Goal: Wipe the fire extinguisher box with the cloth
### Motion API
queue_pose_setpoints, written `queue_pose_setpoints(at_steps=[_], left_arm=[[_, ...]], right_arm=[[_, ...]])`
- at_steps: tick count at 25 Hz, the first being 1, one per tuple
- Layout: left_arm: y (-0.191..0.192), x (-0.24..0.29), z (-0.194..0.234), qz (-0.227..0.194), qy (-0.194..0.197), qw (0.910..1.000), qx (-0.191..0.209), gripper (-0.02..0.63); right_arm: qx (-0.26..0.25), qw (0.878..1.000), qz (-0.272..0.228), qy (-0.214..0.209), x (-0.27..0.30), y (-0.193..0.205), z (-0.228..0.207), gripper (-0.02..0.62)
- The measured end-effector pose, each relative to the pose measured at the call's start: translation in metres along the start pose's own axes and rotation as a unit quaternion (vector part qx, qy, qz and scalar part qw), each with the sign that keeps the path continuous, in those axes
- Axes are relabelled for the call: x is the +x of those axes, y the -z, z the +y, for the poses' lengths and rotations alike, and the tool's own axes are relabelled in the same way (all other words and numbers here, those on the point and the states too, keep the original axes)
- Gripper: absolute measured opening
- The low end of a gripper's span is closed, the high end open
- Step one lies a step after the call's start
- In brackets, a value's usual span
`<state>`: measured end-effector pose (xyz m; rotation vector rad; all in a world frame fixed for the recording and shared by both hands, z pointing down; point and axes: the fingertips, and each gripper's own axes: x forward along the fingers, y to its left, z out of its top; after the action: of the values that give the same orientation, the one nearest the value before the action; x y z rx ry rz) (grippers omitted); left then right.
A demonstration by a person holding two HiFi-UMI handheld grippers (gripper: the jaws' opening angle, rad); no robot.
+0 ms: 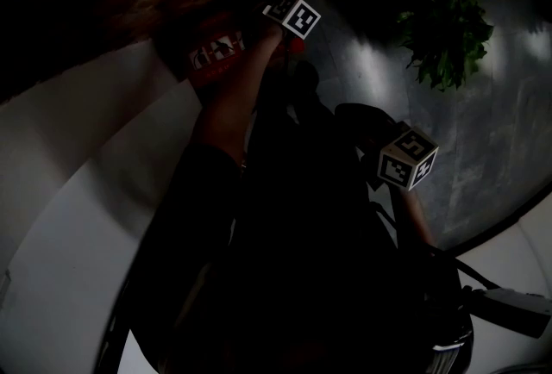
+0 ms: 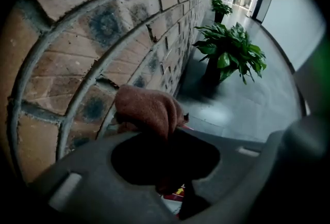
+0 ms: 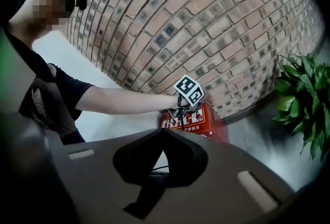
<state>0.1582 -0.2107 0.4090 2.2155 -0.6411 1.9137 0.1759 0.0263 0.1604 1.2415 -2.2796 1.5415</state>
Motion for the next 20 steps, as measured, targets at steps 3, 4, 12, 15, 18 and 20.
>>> queue_pose_setpoints(at_steps=[3, 4, 12, 15, 18, 20], left_arm=[[-0.001, 0.001, -0.004, -0.007, 0.005, 1.0, -0.004, 0.087], [-0.006, 0.001, -0.011, -0.016, 0.019, 0.9997, -0.006, 0.089], [-0.053, -0.049, -0.105, -0.101, 0.156, 0.9826, -0.001, 0.089], [-0.06, -0.082, -0.101, -0.134, 0.168, 0.9763, -0.02, 0.089], [-0.068, -0.119, -0.079, -0.18, 0.184, 0.9628, -0.082, 0.089], [-0.071, -0.146, -0.063, -0.22, 0.197, 0.9465, -0.13, 0.089]], right_arm=[[0.002, 1.0, -0.005, -0.001, -0.002, 0.002, 0.001, 0.0], [0.002, 1.0, -0.005, -0.001, -0.002, 0.002, 0.002, 0.0], [-0.016, 1.0, -0.019, -0.015, -0.008, -0.008, 0.014, 0.0], [-0.031, 0.999, -0.037, -0.025, -0.011, -0.024, 0.02, 0.0], [-0.038, 0.998, -0.038, -0.042, -0.01, -0.029, 0.025, 0.0], [-0.047, 0.997, -0.032, -0.057, -0.008, -0.029, 0.031, 0.0]])
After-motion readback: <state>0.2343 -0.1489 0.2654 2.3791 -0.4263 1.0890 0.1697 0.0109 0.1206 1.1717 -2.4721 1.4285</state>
